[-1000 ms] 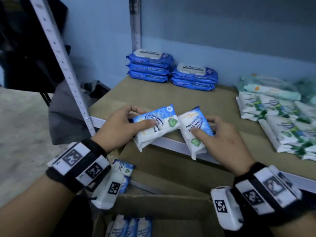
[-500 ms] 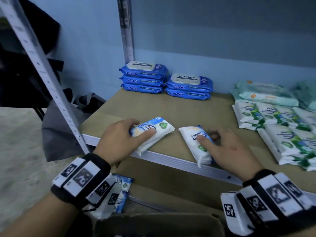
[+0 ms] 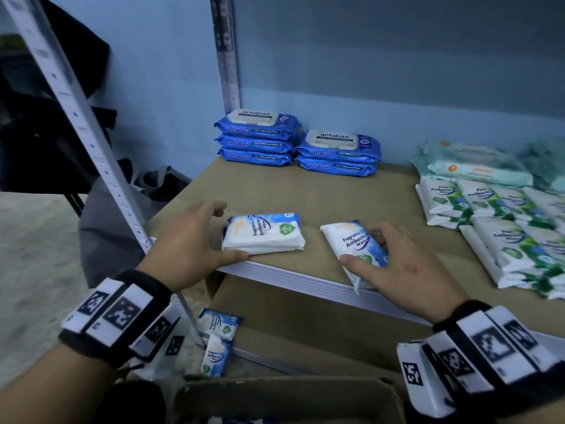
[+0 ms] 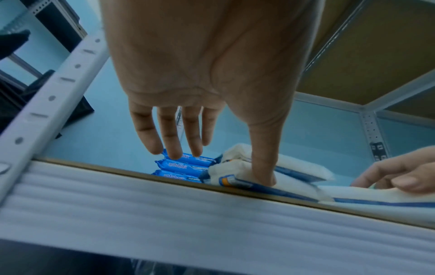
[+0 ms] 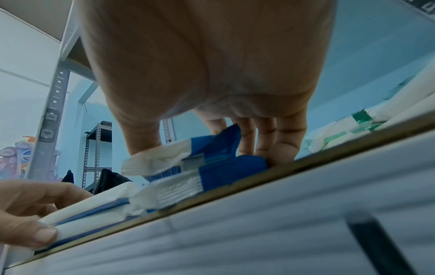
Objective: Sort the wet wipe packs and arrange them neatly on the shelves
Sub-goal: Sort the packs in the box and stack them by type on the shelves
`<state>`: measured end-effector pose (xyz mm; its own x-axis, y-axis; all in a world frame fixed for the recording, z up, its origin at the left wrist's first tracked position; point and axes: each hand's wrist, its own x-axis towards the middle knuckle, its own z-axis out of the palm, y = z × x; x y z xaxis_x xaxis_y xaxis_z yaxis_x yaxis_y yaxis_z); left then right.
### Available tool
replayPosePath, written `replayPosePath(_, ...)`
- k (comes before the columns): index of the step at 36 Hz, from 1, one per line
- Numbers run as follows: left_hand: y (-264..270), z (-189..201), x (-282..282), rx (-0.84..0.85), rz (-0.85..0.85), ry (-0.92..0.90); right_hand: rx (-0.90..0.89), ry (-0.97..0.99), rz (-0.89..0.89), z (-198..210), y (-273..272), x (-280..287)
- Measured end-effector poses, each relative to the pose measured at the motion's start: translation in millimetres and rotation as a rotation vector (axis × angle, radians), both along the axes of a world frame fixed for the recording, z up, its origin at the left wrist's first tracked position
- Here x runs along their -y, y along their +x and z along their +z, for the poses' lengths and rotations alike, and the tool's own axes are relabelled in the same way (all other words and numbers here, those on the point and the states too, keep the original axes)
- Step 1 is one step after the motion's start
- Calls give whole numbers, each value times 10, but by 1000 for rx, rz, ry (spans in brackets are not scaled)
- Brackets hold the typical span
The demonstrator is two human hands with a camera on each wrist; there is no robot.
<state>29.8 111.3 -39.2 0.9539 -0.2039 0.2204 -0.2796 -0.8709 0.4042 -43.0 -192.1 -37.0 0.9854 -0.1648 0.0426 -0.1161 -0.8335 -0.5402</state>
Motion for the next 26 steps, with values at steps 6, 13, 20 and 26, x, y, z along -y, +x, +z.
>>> replayPosePath(6, 45, 11, -25, 3, 221, -85, 8, 45, 7, 7, 12, -3)
replayPosePath(13, 10, 34, 141, -220, 251, -469, 9, 163, -7, 31, 45, 42)
replayPosePath(20, 95, -72, 301, -229, 222, -457, 29, 144, 8, -2, 45, 56)
replayPosePath(26, 177, -50, 438, -265, 160, -521, 36, 156, 21, -26, 46, 71)
